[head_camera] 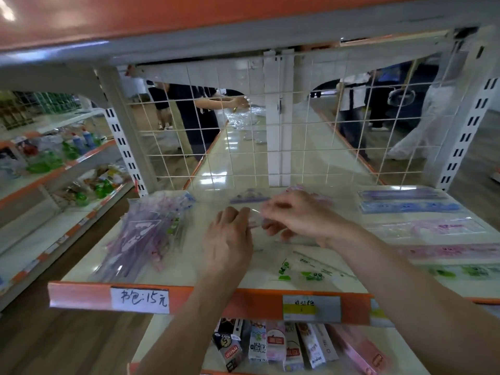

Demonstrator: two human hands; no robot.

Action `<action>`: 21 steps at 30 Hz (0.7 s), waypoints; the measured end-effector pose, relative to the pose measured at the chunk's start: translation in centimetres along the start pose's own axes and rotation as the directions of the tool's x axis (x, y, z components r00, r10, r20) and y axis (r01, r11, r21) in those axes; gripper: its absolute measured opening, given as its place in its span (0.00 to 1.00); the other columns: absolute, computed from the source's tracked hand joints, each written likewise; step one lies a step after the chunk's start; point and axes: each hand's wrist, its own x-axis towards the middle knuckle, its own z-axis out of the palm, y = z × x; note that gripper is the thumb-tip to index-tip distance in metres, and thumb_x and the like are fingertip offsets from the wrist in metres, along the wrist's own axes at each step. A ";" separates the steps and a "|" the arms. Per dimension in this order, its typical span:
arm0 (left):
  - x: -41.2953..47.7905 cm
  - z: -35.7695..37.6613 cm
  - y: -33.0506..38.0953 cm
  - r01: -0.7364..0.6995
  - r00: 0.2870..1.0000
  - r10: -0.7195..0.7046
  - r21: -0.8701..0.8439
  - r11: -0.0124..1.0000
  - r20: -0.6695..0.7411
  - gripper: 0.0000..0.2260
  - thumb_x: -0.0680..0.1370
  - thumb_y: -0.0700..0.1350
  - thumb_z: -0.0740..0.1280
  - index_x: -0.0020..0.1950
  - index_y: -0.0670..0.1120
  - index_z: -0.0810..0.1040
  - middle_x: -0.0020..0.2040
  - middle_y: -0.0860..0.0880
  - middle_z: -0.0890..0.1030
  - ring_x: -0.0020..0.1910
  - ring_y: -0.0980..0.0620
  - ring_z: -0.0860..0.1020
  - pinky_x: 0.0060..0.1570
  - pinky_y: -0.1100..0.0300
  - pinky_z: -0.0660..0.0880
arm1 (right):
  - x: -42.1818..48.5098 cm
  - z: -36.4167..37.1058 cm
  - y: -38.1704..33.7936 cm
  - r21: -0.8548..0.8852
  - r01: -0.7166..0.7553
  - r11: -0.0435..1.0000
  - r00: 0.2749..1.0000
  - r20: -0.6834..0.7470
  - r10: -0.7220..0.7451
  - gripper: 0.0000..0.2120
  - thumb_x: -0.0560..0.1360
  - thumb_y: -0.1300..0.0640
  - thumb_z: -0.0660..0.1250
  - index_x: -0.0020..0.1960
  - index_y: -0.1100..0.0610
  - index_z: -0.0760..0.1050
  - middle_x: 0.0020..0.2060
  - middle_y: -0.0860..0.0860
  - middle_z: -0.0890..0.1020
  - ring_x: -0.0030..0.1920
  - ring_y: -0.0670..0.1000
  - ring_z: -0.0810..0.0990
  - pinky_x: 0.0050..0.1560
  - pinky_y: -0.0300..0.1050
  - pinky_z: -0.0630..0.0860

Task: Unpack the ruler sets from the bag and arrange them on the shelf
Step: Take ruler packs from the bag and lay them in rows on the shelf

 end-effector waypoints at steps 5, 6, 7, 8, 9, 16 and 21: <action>0.1 -0.7 -0.8 0.106 0.993 -0.112 -0.147 0.984 -0.031 0.20 0.72 0.39 0.70 0.63 0.46 0.76 0.45 0.48 0.77 0.45 0.46 0.77 0.38 0.54 0.73 | 0.7 0.7 0.9 0.020 0.010 1.000 0.999 -0.045 -0.009 0.22 0.76 0.68 0.64 0.70 0.62 0.67 0.42 0.56 0.82 0.37 0.45 0.81 0.33 0.31 0.75; 0.1 -0.8 -1.0 0.102 0.993 -0.111 -0.171 0.980 -0.043 0.21 0.71 0.39 0.72 0.63 0.46 0.76 0.44 0.50 0.75 0.44 0.46 0.77 0.38 0.54 0.73 | 0.8 0.6 1.0 0.032 0.008 0.999 0.999 -0.052 -0.006 0.22 0.77 0.69 0.63 0.70 0.63 0.67 0.42 0.55 0.82 0.37 0.46 0.81 0.33 0.31 0.76; 0.1 -0.8 -1.3 0.092 0.994 -0.101 -0.183 0.979 -0.040 0.22 0.70 0.39 0.73 0.64 0.46 0.75 0.43 0.52 0.74 0.42 0.46 0.77 0.38 0.54 0.73 | 0.9 0.5 1.2 0.039 0.008 0.999 0.998 -0.055 -0.006 0.21 0.77 0.69 0.63 0.70 0.64 0.67 0.42 0.55 0.82 0.38 0.46 0.81 0.34 0.32 0.77; 0.0 -0.9 -1.4 0.081 0.996 -0.088 -0.183 0.980 -0.032 0.23 0.69 0.40 0.73 0.64 0.46 0.75 0.43 0.53 0.72 0.41 0.47 0.77 0.38 0.54 0.73 | 1.1 0.4 1.4 0.043 0.009 0.999 0.998 -0.062 -0.007 0.21 0.77 0.69 0.63 0.69 0.64 0.68 0.43 0.55 0.82 0.39 0.46 0.81 0.35 0.33 0.77; -0.1 -1.0 -1.7 0.064 0.997 -0.069 -0.177 0.982 -0.027 0.24 0.69 0.40 0.73 0.65 0.46 0.75 0.43 0.53 0.72 0.41 0.47 0.76 0.39 0.54 0.73 | 1.2 0.5 1.5 0.046 0.014 0.999 0.997 -0.071 -0.010 0.20 0.77 0.69 0.63 0.68 0.64 0.69 0.43 0.55 0.82 0.39 0.47 0.81 0.36 0.33 0.78; -0.2 -1.0 -2.8 0.032 0.997 -0.043 -0.173 0.984 -0.061 0.24 0.71 0.42 0.70 0.66 0.50 0.71 0.43 0.56 0.72 0.41 0.54 0.73 0.45 0.56 0.72 | 2.2 1.2 2.3 -0.044 0.104 0.994 0.983 -0.151 -0.109 0.13 0.77 0.66 0.64 0.61 0.59 0.75 0.41 0.49 0.83 0.39 0.43 0.82 0.39 0.32 0.77; -0.4 -0.7 -2.7 0.056 0.997 -0.064 -0.165 0.985 -0.047 0.23 0.72 0.42 0.71 0.67 0.51 0.72 0.43 0.57 0.72 0.43 0.53 0.74 0.48 0.54 0.73 | 2.7 1.1 2.7 -0.093 0.129 0.987 0.975 -0.167 -0.143 0.12 0.77 0.65 0.63 0.59 0.58 0.75 0.42 0.51 0.84 0.40 0.44 0.82 0.39 0.32 0.76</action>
